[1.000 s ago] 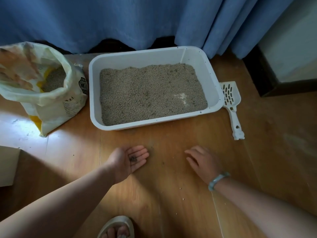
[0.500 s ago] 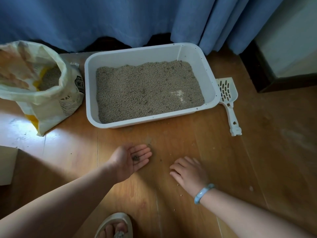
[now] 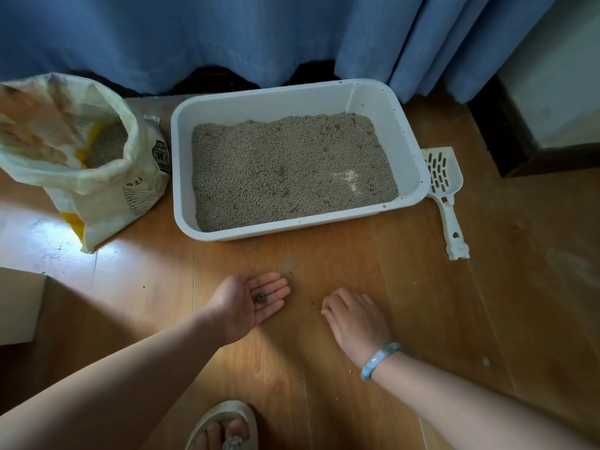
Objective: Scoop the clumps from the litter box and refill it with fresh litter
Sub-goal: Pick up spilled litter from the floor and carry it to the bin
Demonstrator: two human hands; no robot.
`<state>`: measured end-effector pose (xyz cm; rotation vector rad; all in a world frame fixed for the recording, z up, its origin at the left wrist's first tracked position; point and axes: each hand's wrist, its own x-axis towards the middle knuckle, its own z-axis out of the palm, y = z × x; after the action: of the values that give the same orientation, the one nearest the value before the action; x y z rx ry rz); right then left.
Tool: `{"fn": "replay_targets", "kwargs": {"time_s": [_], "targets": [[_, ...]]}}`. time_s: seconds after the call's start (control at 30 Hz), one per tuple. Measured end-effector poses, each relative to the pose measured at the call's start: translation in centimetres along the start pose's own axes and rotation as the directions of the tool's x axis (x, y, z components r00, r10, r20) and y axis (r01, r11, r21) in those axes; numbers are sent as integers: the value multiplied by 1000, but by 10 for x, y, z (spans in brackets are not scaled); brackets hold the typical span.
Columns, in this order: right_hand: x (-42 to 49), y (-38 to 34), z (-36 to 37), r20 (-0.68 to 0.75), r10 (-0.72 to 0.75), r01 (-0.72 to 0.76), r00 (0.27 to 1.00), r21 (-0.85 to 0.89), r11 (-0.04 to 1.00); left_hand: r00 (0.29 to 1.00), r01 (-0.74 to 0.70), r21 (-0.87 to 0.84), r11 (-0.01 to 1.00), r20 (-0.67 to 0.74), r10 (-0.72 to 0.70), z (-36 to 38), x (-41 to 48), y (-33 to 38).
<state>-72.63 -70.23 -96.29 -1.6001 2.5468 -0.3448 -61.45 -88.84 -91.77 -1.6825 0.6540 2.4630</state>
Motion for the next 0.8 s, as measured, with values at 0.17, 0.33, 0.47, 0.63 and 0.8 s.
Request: {"fn": "replay_targets", "kwargs": {"time_s": [0.17, 0.33, 0.47, 0.63, 0.8], "targets": [[13, -12, 3, 36, 29, -29, 999, 1, 1000, 1000, 8, -2, 1000, -3, -8, 2, -1, -1], [18, -17, 6, 37, 47, -46, 998, -38, 998, 1000, 10, 0, 1000, 1, -10, 3, -1, 0], [17, -16, 7, 30, 36, -34, 999, -38, 999, 1000, 9, -4, 1000, -2, -9, 1, -1, 0], [15, -11, 6, -3, -2, 2, 1000, -20, 1000, 1000, 13, -9, 1000, 1, -13, 0, 1, 1], [16, -8, 3, -38, -107, 103, 994, -77, 992, 1000, 16, -20, 1000, 8, -16, 1, 2, 1]]}}
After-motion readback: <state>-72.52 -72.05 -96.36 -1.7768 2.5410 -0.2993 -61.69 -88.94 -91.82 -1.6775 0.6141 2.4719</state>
